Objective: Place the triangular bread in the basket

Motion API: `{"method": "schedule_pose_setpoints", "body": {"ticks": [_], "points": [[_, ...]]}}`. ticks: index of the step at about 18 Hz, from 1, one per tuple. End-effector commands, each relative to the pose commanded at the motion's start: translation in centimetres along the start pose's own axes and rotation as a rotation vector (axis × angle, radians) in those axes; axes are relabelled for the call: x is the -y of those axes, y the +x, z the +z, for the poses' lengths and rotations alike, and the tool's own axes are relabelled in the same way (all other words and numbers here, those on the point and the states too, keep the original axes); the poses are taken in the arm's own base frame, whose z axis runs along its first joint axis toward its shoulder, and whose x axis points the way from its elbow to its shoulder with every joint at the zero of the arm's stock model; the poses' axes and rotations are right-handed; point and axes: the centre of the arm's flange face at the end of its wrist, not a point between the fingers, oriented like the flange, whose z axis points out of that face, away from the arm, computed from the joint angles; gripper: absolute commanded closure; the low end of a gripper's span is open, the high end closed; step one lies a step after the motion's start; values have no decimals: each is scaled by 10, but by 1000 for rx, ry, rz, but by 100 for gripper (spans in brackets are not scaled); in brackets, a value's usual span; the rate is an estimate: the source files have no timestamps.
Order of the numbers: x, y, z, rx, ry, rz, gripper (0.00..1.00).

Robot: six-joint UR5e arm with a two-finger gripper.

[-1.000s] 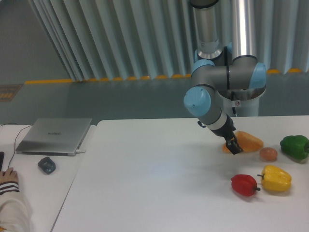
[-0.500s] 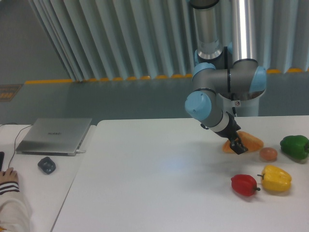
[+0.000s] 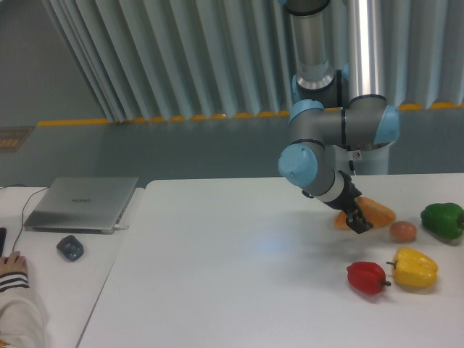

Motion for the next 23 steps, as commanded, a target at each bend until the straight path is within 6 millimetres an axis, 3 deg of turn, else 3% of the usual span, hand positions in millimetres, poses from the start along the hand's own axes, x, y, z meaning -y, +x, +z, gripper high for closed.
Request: {"method": "schedule_pose_setpoints", "body": {"ticks": [2,4,5,7,10,13,21,23], "points": [[0,-3,-1,4,-2,-17,31],[-1,-4,-3,6,-1,-20,46],[-1,-4,-3,7,-1,-24,56],[-2,-5,-6,7,-1,-60,95],[-8,-10,-18,8,2,-66,95],[-24,-16,-43,-7,14,-64,97],[-41,-27,-77,25,141,-107,97],[-52,-33,-96,66,159,-130,98]]}}
